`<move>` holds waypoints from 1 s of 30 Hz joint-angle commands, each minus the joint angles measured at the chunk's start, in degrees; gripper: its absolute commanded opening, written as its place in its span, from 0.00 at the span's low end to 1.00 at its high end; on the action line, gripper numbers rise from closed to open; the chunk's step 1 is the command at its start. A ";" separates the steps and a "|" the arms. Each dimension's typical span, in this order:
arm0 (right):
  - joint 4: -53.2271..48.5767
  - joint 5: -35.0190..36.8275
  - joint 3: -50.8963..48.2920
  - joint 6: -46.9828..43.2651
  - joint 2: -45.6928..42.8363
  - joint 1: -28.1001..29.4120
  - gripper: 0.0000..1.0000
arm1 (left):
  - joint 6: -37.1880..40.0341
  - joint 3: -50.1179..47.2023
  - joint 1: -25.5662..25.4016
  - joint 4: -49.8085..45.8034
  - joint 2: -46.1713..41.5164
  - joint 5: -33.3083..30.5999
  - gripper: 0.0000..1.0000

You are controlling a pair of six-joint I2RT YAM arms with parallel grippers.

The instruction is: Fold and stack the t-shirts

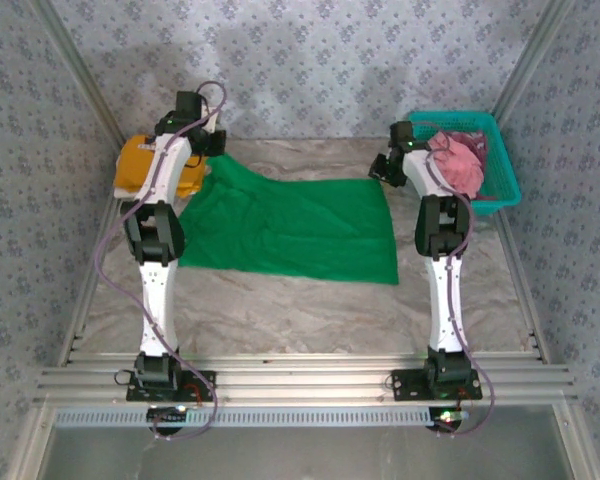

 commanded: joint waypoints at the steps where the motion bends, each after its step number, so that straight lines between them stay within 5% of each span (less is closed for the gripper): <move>1: -3.59 0.42 -1.85 -0.67 1.97 2.45 0.42 | -0.26 0.58 0.33 1.11 -1.50 1.30 0.00; 12: -9.73 10.63 0.28 -2.19 2.77 6.09 0.27 | -1.04 0.50 0.35 1.33 -1.80 1.64 0.00; 18: -9.99 9.09 -1.18 -1.84 1.64 7.34 0.00 | -1.49 0.33 0.36 1.60 -1.79 2.24 0.00; 30: 1.04 5.84 -10.21 -0.59 -10.03 1.75 0.00 | -1.08 0.23 0.57 1.28 -2.43 1.67 0.00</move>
